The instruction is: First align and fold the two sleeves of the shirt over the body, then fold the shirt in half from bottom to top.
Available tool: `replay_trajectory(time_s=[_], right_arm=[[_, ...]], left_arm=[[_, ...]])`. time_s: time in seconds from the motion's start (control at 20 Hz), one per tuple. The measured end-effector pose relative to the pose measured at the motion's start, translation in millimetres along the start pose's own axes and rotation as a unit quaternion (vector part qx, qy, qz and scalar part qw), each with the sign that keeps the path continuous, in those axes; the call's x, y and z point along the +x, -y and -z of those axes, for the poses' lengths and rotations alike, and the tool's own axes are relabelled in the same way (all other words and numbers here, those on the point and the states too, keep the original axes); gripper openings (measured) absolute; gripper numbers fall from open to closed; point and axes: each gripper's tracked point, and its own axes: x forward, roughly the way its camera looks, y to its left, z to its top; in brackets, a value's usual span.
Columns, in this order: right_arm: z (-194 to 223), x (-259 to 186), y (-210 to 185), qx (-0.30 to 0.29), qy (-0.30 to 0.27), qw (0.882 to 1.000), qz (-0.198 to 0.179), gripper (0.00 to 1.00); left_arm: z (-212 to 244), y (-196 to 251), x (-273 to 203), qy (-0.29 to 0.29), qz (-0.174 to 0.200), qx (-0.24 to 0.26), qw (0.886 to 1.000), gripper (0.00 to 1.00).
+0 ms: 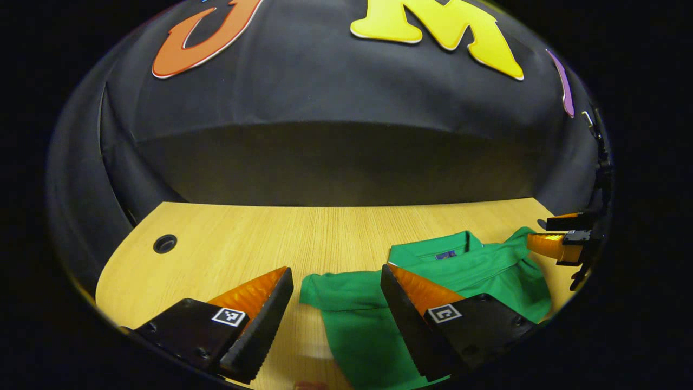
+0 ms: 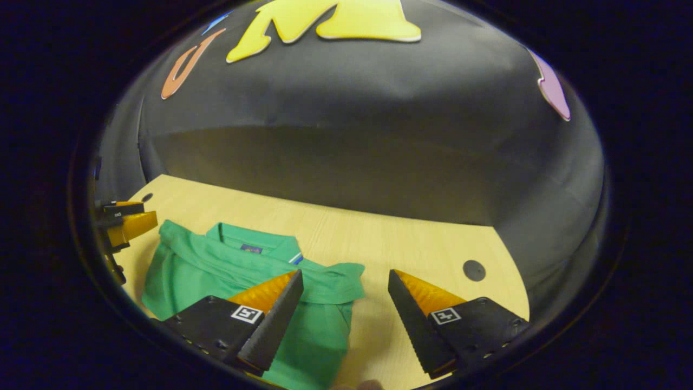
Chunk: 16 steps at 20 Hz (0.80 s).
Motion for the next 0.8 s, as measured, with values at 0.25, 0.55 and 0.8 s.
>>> replay_trajectory(time_s=[0.25, 0.55, 0.8], right_arm=[[-52, -101, -6, 0.025, 0.076, 0.997, 0.019, 0.97], [-82, -256, -23, 0.035, 0.165, 0.985, 0.028, 0.96], [-69, -364, -27, 0.048, 0.22, 0.974, 0.028, 0.95]], left_arm=[[-60, -5, -83, 0.055, -0.02, -0.004, 0.998, 1.0], [-123, 14, -223, 0.13, -0.024, 0.02, 0.991, 1.0], [-130, 53, -345, 0.187, -0.034, 0.019, 0.982, 1.0]])
